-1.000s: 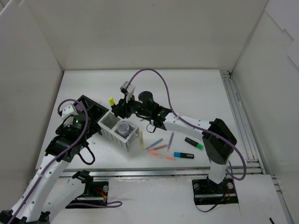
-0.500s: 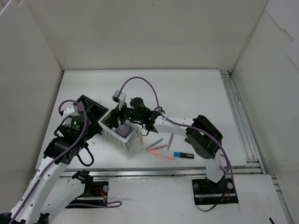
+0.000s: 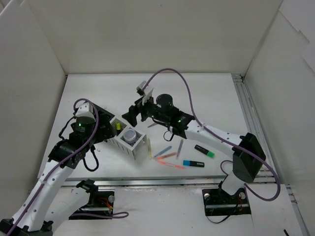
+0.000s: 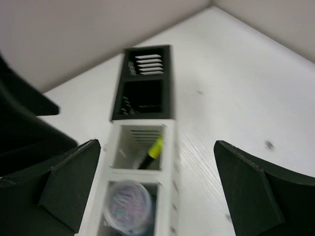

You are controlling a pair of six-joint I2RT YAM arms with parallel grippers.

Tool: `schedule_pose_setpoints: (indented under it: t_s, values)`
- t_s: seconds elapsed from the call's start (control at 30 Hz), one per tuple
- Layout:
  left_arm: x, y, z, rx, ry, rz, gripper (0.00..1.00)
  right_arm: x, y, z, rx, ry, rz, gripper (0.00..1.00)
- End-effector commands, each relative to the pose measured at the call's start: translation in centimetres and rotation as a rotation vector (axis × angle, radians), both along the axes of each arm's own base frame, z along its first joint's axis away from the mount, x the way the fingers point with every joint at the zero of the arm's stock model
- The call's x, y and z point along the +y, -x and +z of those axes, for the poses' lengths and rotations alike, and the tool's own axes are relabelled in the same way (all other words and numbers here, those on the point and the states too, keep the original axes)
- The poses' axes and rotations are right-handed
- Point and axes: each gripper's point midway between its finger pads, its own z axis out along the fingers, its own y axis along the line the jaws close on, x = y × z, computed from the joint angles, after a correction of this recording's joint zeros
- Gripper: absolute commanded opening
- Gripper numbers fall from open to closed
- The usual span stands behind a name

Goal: Sort the stationery into containers
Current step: Pick up the pen from the center of the board.

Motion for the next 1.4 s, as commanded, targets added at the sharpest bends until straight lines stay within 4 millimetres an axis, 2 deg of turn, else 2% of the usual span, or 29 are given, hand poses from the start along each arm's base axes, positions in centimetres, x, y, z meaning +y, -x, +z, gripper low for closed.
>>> schedule_pose_setpoints:
  t_s: [0.0,0.03,0.07,0.1,0.13,0.17,0.2,0.23,0.27,0.3,0.33,0.37,0.4,0.43,0.47,0.5,0.53,0.57,0.63,0.67,0.73,0.77,0.83,0.97,1.03,1.13,1.23,1.3,1.37]
  values:
    - [-3.0,-1.9,3.2,-0.104,0.024,-0.156,1.0,-8.3,-4.0,-0.3,0.112,0.185,-0.306,0.98]
    - [-3.6,-2.0,3.3,-0.108,0.014,-0.189,1.0,-10.4,-4.5,-1.6,0.163,0.24,-0.388,0.98]
    - [-4.2,-2.4,3.3,-0.119,0.012,-0.207,0.99,-13.8,-5.5,-3.6,0.199,0.311,-0.552,0.98]
    - [-4.7,-2.6,3.3,-0.124,0.009,-0.226,0.99,-16.0,-5.1,-5.1,0.248,0.357,-0.615,0.98]
    - [-5.5,-2.6,3.3,-0.13,0.007,-0.256,0.99,-19.2,-4.7,-5.6,0.293,0.371,-0.7,0.98]
    - [-6.2,-3.1,3.5,-0.144,-0.006,-0.29,0.99,-21.8,-3.7,-8.1,0.391,0.36,-0.815,0.98]
    - [-6.8,-3.3,3.7,-0.157,-0.012,-0.315,0.99,-24.0,-2.8,-7.6,0.44,0.308,-0.87,0.98]
    - [-7.9,-3.2,3.8,-0.161,-0.017,-0.361,0.99,-26.1,-2.7,-8.2,0.52,0.236,-0.941,0.98]
    - [-9.3,-3.8,4.4,-0.193,-0.032,-0.433,0.99,-27.1,-1.2,-10.4,0.587,0.246,-0.937,0.98]
    - [-10.5,-3.9,4.8,-0.212,-0.04,-0.487,0.99,-29.1,-0.8,-9.6,0.602,0.191,-0.98,0.98]
    - [-13.2,-3.8,5.3,-0.24,-0.057,-0.622,0.99,-30.6,0.1,-10.6,0.645,0.182,-1.021,0.98]
    - [-14.4,-3.8,5.5,-0.254,-0.073,-0.679,1.0,-32.1,1.3,-10.7,0.668,0.185,-1.059,0.98]
    - [-15.7,-3.8,5.7,-0.263,-0.089,-0.726,0.99,-34.0,1.5,-11.1,0.69,0.179,-1.119,0.98]
    - [-17.1,-4.0,4.4,-0.219,-0.123,-0.773,0.99,-35.2,2.4,-11.9,0.725,0.186,-1.163,0.98]
    - [-19.2,-3.4,5.7,-0.26,-0.161,-0.859,0.99,-36.3,3.8,-12.5,0.77,0.212,-1.195,0.98]
    - [-20.4,-3.2,5.6,-0.268,-0.189,-0.906,1.0,-37.6,4.2,-13.0,0.804,0.211,-1.239,0.98]
    - [-21.9,-3.4,4.5,-0.256,-0.22,-0.947,0.99,-38.1,5.1,-13.9,0.852,0.222,-1.245,0.98]
    - [-23.5,-2.8,4.7,-0.288,-0.257,-1.017,0.99,-38.5,5.9,-14.4,0.876,0.235,-1.248,0.98]
    - [-26.0,-2.5,3.5,-0.316,-0.29,-1.123,0.99,-39.8,6.5,-15.2,0.905,0.242,-1.274,0.98]
    - [-27.1,-1.6,3.0,-0.322,-0.279,-1.199,1.0,-40.1,6.8,-15.5,0.914,0.249,-1.277,0.98]
    - [-28.9,-0.8,1.2,-0.316,-0.31,-1.288,0.99,-41.0,7.0,-15.6,0.926,0.261,-1.279,0.98]
    - [-29.2,-1.2,1.5,-0.312,-0.327,-1.27,0.99,-40.7,7.0,-15.6,0.932,0.268,-1.244,0.98]
    - [-29.1,-1.4,0.7,-0.268,-0.326,-1.243,0.99,-39.4,7.6,-16.1,0.954,0.311,-1.109,0.98]
    - [-28.9,-1.1,0.0,-0.277,-0.303,-1.232,0.99,-40.6,9.0,-18.8,1.047,0.411,-1.184,0.98]
    - [-28.6,-0.9,-0.1,-0.272,-0.292,-1.218,0.99,-40.5,9.3,-19.0,1.093,0.405,-1.206,0.98]
    - [-27.8,-1.2,-0.7,-0.242,-0.304,-1.171,1.0,-38.7,9.7,-19.6,1.214,0.27,-1.21,0.98]
    - [-27.3,-1.3,-1.5,-0.236,-0.32,-1.153,0.99,-37.2,9.1,-19.8,1.27,0.077,-1.232,0.98]
    - [-27.1,-1.1,-1.4,-0.246,-0.314,-1.154,0.99,-36.7,8.4,-19.4,1.274,-0.01,-1.242,0.98]
    - [-26.8,-1.1,-1.7,-0.251,-0.316,-1.147,1.0,-37.0,8.3,-19.8,1.283,-0.019,-1.279,0.98]
